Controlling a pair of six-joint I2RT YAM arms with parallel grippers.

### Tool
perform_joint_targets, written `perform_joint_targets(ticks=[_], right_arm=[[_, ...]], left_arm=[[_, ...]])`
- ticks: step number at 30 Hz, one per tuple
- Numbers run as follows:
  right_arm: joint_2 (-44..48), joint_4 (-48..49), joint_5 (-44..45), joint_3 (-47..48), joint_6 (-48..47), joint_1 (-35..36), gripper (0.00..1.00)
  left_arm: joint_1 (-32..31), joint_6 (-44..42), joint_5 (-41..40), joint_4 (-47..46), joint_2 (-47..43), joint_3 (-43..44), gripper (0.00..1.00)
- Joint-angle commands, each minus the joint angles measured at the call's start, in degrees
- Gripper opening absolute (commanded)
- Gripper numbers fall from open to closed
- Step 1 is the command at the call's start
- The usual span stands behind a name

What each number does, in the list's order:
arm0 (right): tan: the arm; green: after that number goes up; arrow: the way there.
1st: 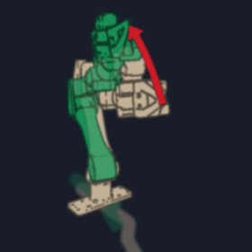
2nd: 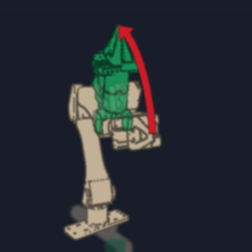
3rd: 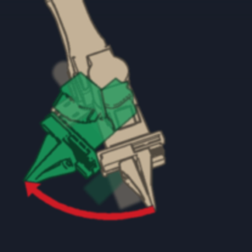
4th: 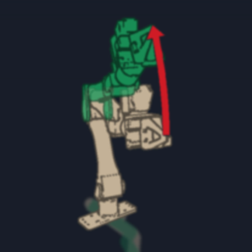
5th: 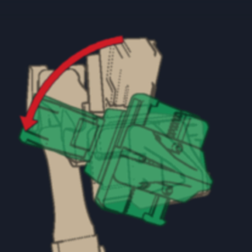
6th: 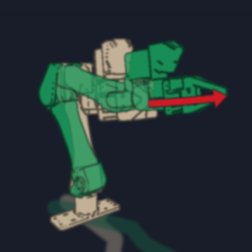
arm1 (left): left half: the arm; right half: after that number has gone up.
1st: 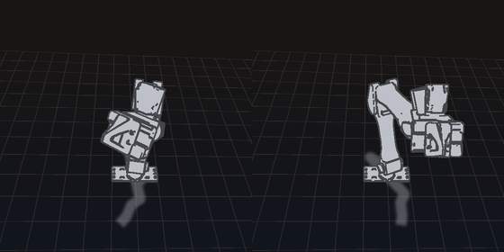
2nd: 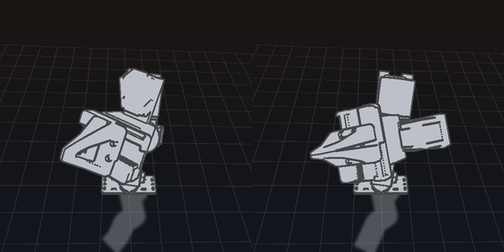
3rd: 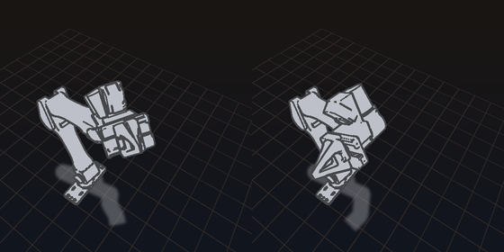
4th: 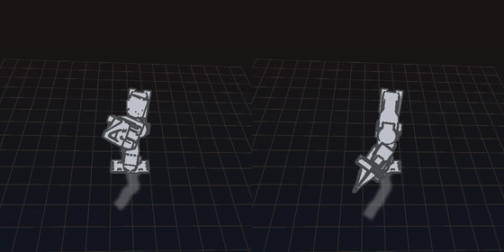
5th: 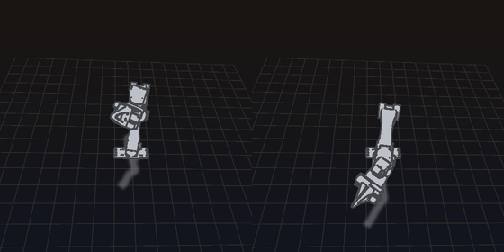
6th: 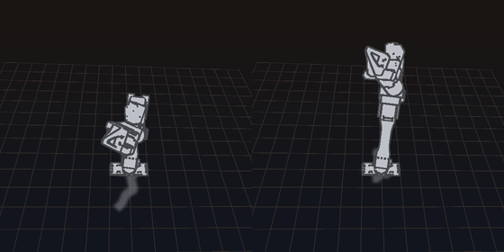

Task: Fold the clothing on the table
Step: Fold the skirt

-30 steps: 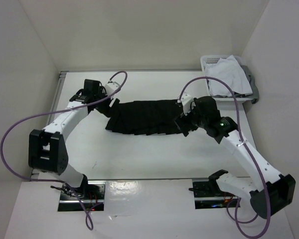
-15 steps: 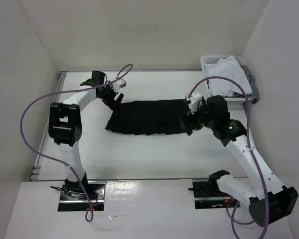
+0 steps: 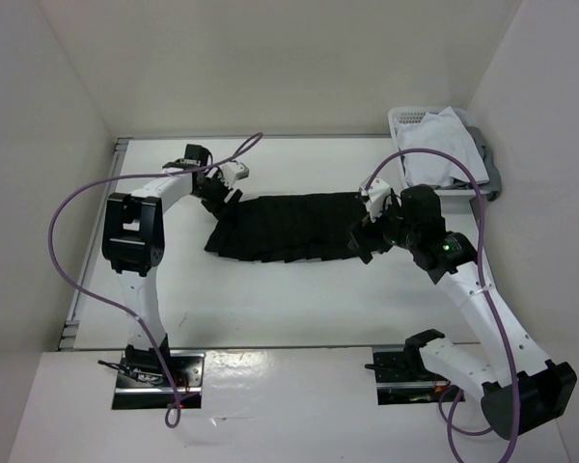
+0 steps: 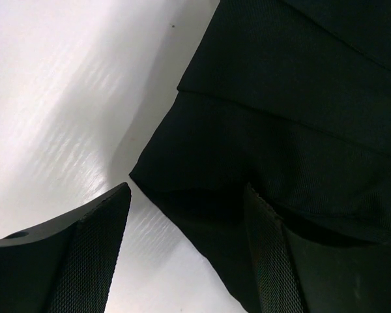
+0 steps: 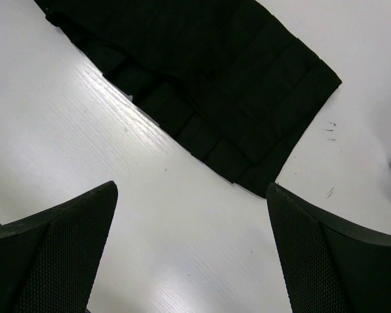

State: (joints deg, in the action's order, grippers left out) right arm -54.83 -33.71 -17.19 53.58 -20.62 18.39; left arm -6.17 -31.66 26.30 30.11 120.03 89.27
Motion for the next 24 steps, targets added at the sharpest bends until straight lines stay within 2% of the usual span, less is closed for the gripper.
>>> perform_joint_targets(ticks=[1,13,24], right_arm=[[0.8,1.2,-0.7,-0.3,-0.1,-0.7,0.99],[0.2,0.7,-1.3,-0.3,-0.6,-0.7,0.99],[0.2,0.7,-1.8,-0.3,-1.2,-0.7,0.99]], left_arm=[[-0.8,-2.3,3.3,0.7,1.1,2.1,0.77],[-1.3,-2.3,5.7,3.1,2.7,7.5,0.73],[-2.4,-4.0,3.8,4.8,4.8,6.9,0.71]])
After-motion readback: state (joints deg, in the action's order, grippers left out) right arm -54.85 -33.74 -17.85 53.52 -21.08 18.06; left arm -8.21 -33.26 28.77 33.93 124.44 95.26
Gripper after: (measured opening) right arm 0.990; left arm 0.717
